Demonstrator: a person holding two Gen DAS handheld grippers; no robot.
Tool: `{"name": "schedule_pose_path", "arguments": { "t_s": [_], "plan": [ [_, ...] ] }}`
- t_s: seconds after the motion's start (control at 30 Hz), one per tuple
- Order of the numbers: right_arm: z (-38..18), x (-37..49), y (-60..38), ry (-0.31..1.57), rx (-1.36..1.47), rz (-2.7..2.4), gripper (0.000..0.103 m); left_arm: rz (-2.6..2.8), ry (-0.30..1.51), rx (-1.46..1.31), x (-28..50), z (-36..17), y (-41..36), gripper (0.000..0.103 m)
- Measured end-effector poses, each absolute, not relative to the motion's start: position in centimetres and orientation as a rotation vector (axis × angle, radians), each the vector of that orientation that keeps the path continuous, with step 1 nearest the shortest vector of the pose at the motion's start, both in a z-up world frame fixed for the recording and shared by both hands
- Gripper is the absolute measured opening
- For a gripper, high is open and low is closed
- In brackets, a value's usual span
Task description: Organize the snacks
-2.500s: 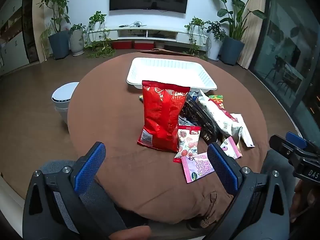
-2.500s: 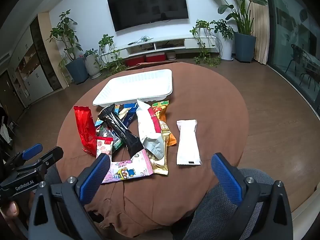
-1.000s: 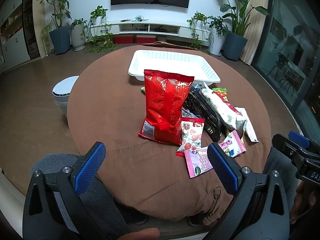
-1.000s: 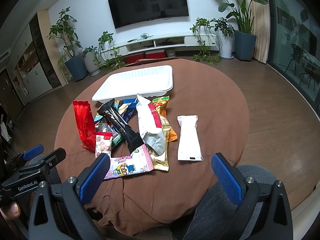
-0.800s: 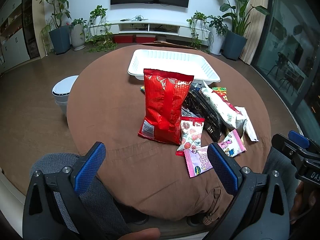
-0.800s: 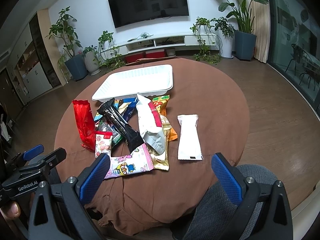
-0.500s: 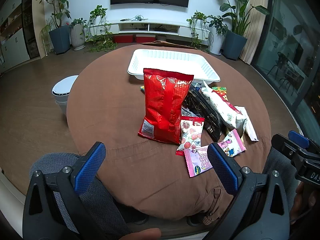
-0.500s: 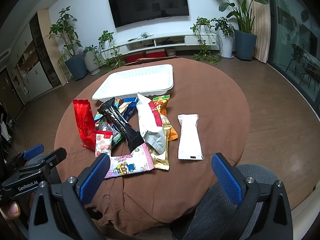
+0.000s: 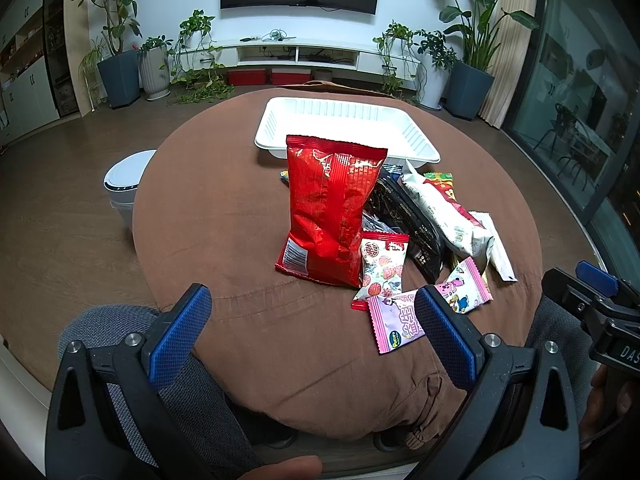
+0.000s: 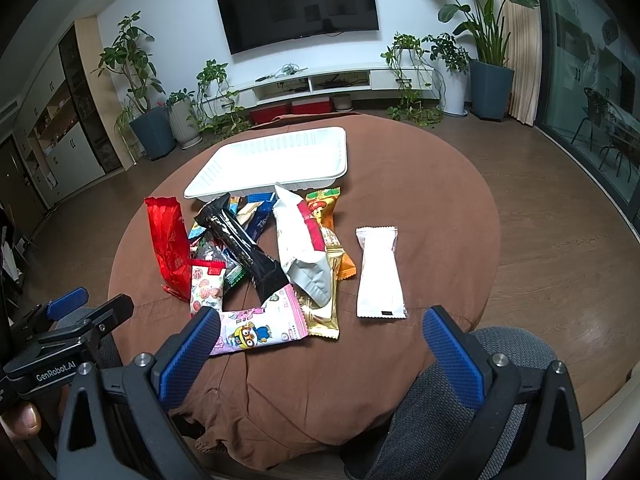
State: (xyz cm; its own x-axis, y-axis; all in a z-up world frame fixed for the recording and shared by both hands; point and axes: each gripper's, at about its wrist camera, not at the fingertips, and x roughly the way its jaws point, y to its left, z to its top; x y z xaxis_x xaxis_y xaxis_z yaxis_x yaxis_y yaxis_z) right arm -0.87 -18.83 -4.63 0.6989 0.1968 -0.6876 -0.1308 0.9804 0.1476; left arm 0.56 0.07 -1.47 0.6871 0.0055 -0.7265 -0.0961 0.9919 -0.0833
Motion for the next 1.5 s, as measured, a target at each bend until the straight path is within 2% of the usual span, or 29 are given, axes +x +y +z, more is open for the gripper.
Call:
{"name": "schedule_pose_path", "arguments": {
  "t_s": [0.9, 1.07, 1.17, 1.27, 1.5],
  "plan": [
    [-4.5, -0.7, -18.9, 0.779, 0.09, 0.182, 0.103, -0.013, 0.776, -0.156, 0.8, -2.0, 0.7, 0.103],
    [-5.0, -0.6, -18.7, 0.779, 0.096, 0.184, 0.103, -0.099, 0.822, -0.178, 1.8, -3.2, 1.6, 0.103],
    [-6.5, -0.6, -18.4, 0.778, 0.113, 0.18, 0.103, -0.08, 0.949, -0.199, 2.9, -4.0, 1.9, 0.103],
    [-6.7, -0.4, -18.6, 0.784, 0.13, 0.182, 0.103, -0.087, 0.881, -0.263, 3.5, -3.3, 3.3, 0.103],
    [-8.2, -0.5, -18.8, 0.805, 0.166, 0.181, 0.103, -0.078, 0.861, -0.147, 8.0, -3.8, 3.2, 0.103]
  ]
}}
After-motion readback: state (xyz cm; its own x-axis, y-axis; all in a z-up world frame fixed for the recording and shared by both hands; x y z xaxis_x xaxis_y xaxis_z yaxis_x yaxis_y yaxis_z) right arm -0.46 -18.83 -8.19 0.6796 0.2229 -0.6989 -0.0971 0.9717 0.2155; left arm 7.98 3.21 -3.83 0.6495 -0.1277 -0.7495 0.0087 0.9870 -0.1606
